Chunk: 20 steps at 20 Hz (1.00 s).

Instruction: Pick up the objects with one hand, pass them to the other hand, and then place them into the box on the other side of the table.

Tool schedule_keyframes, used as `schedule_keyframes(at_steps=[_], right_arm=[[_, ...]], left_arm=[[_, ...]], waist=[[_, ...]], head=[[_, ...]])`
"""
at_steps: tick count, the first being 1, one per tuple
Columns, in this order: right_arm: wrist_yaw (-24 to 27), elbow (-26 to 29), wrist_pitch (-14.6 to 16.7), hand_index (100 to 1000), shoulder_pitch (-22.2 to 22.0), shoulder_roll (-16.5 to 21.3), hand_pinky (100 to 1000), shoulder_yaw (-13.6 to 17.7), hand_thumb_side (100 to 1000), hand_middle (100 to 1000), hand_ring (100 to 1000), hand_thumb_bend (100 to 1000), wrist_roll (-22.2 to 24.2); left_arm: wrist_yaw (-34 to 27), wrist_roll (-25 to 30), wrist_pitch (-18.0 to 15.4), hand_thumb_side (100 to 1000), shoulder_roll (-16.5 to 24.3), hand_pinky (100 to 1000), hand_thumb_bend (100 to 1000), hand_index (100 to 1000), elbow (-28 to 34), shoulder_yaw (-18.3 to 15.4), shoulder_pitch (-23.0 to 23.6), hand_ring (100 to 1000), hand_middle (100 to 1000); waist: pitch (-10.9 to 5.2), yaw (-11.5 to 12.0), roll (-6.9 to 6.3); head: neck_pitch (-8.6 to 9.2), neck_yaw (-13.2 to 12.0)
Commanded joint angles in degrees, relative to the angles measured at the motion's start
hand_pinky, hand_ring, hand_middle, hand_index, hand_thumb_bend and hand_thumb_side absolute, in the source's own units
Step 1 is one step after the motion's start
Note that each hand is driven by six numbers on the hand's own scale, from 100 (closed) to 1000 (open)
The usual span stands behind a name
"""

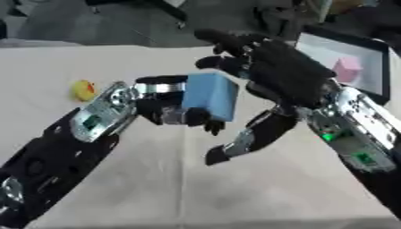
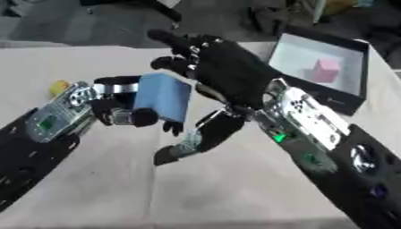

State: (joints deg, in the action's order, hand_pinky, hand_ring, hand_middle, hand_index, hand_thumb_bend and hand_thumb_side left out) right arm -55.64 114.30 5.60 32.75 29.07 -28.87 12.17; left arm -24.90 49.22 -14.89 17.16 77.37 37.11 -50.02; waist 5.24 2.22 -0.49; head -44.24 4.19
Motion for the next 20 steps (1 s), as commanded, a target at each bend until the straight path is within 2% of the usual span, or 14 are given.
schedule_keyframes(at_steps=[1,3,9,12,18,20], right_arm=[[-0.24,0.29,0.15,843,0.64,1.27,742,0.82,987,1000,795,868,0.30],[-0.28,0.29,0.22,836,0.69,1.21,739,0.84,974,1000,793,805,0.20],[-0.44,0.29,0.33,820,0.79,1.15,737,0.95,952,1000,791,702,-0.20],[-0.58,0.29,0.34,805,0.82,1.12,737,0.95,931,1000,789,610,-0.38],[-1.15,0.29,0.37,761,0.81,1.13,752,0.94,835,1000,787,230,-0.13],[-1.27,0.29,0.36,754,0.82,1.13,753,0.96,813,1000,787,152,0.02]], left_arm=[[-0.37,2.75,-2.45,738,0.41,646,100,618,1.23,-0.59,-1.40,531,387],[-0.36,2.75,-2.41,738,0.40,647,100,619,1.24,-0.57,-1.40,532,388],[-0.03,2.75,-2.57,738,0.38,647,100,619,0.95,-0.62,-1.31,532,388],[0.23,2.75,-2.82,740,0.32,647,100,619,0.69,-0.64,-1.25,532,388],[0.23,2.75,-2.93,735,0.20,647,100,619,0.66,-0.57,-1.26,533,388],[0.12,2.75,-2.84,732,0.19,648,100,620,0.73,-0.60,-1.29,533,388]], waist=[[-0.61,0.03,0.01],[-0.61,-0.01,0.00],[-0.58,-0.10,-0.02],[-0.56,-0.11,-0.06],[-0.57,-0.17,-0.07],[-0.57,-0.18,-0.08]], head=[[0.12,0.08],[0.12,0.09],[0.12,0.07],[0.12,0.09],[0.12,0.10],[0.12,0.08]])
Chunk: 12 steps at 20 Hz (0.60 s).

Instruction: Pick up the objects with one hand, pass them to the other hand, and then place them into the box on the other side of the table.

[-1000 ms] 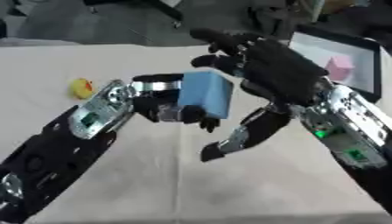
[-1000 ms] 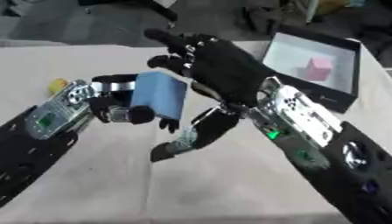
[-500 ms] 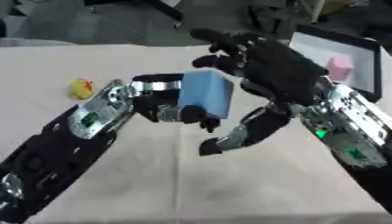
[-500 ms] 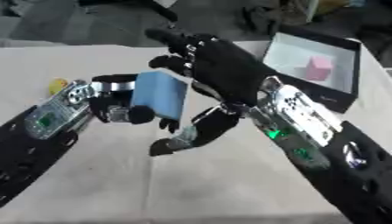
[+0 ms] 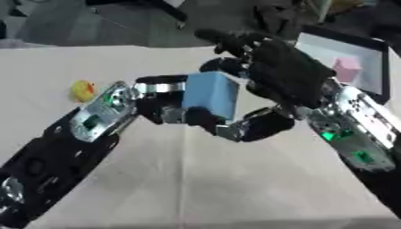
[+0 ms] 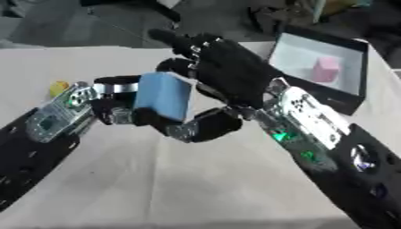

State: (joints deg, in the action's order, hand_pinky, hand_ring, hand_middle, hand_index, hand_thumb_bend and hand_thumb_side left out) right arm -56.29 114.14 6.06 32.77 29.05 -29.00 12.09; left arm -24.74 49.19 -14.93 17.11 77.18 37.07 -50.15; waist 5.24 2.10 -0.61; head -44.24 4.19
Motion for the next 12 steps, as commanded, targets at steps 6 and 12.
schedule_keyframes(at_steps=[6,12], right_arm=[[-0.78,0.45,-0.13,706,0.78,1.13,758,1.14,758,1000,786,100,0.46],[-0.66,0.45,-0.18,616,0.80,1.05,697,1.26,761,1000,772,100,-0.51]], left_arm=[[-0.52,2.78,-2.16,730,0.25,648,100,620,1.29,-0.72,-1.22,534,388],[-0.83,2.78,-1.58,731,0.30,649,100,621,1.60,-0.79,-1.20,535,389]], waist=[[-0.55,-0.11,0.04],[-0.57,-0.19,0.00]], head=[[0.12,0.05],[0.12,0.09]])
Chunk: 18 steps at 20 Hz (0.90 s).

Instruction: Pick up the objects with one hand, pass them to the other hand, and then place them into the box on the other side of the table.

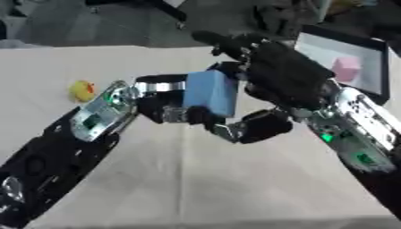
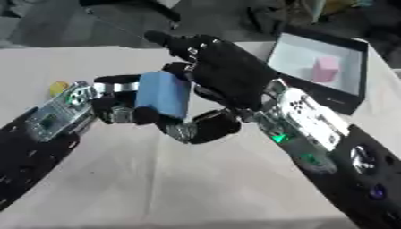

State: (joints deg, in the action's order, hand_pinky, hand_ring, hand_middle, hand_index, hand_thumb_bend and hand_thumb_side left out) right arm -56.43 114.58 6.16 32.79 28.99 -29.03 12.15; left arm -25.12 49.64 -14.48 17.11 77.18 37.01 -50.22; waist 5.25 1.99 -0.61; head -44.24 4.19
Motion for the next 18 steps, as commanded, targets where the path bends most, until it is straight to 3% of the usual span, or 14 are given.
schedule_keyframes(at_steps=[1,4,8,13,16,18], right_arm=[[-0.36,0.01,-0.42,594,0.74,1.10,688,1.33,762,1000,769,100,-1.26],[0.35,0.01,-1.24,457,0.73,1.00,577,1.52,808,1000,741,100,-4.72],[0.53,0.01,-2.29,325,0.76,1.09,547,1.71,822,1000,713,100,-11.02],[-0.74,0.01,-2.88,306,0.70,1.19,544,1.75,820,1000,698,100,-16.17],[-1.36,0.01,-2.99,307,0.59,1.26,552,1.58,835,1000,697,100,-17.39],[-1.69,0.01,-2.97,306,0.46,1.26,549,1.46,829,1000,698,100,-17.52]], left_arm=[[-0.39,2.33,-2.02,737,0.32,649,100,621,1.59,-0.75,-1.10,535,389],[0.23,2.33,-2.36,756,0.32,652,100,632,1.26,-0.62,-0.94,543,401],[1.54,2.33,-3.96,802,0.34,658,100,657,0.53,-0.30,-0.69,559,427],[2.56,2.33,-6.05,894,0.22,665,100,686,-0.60,-0.40,-0.48,582,459],[2.62,2.33,-7.14,1000,0.12,673,100,711,-0.88,-0.49,-0.46,598,481],[2.30,2.33,-7.60,1000,0.08,675,100,718,-0.83,-0.58,-0.50,604,488]], waist=[[-0.57,-0.09,0.00],[-0.54,-0.18,-0.02],[-0.51,-0.26,-0.04],[-0.51,-0.35,-0.03],[-0.50,-0.35,-0.03],[-0.49,-0.34,-0.03]], head=[[0.12,0.09],[0.12,0.11],[0.12,0.11],[0.12,0.11],[0.12,0.17],[0.12,0.23]])
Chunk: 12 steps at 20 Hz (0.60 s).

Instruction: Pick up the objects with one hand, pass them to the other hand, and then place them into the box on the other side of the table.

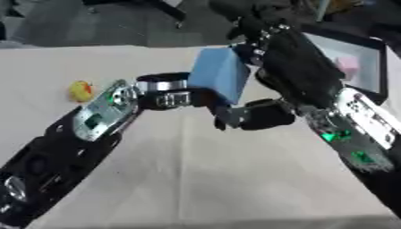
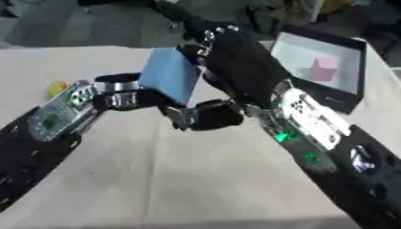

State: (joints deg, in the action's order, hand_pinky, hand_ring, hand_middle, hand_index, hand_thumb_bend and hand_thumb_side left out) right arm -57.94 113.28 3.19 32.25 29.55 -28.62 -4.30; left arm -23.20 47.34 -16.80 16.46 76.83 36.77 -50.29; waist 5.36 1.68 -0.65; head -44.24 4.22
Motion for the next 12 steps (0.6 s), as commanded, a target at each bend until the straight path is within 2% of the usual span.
schedule_keyframes(at_steps=[1,4,7,9,12], right_arm=[[-0.25,1.31,-0.07,305,0.91,0.71,545,0.97,822,1000,698,100,-1.04],[-0.31,1.31,-0.32,305,0.84,0.84,550,1.06,825,1000,696,100,-1.09],[-0.82,1.31,-1.10,304,0.83,1.15,551,1.64,819,1000,692,100,-1.99],[-1.40,1.31,-1.92,303,0.78,1.35,553,1.92,820,1000,688,100,-2.81],[-2.53,1.31,-2.86,304,0.59,1.75,563,2.09,837,1000,684,100,-3.57]], left_arm=[[0.16,4.63,-5.43,1000,0.72,679,100,728,-0.34,-0.34,-0.46,612,497],[0.28,4.63,-6.16,1000,0.91,684,100,741,0.06,-0.02,-0.41,621,508],[2.37,4.63,-8.64,1000,1.38,685,100,747,-0.28,0.80,-0.04,622,512],[5.45,4.63,-12.23,1000,2.09,686,100,750,-1.41,1.67,0.51,624,516],[13.11,4.63,-21.68,1000,3.30,685,100,751,-5.79,2.77,2.26,625,519]], waist=[[-0.61,-0.02,0.01],[-0.64,-0.06,0.01],[-0.71,-0.18,-0.01],[-0.76,-0.28,-0.10],[-0.81,-0.38,-0.30]], head=[[0.12,0.23],[0.12,0.25],[0.12,0.26],[0.12,0.33],[0.12,0.59]])
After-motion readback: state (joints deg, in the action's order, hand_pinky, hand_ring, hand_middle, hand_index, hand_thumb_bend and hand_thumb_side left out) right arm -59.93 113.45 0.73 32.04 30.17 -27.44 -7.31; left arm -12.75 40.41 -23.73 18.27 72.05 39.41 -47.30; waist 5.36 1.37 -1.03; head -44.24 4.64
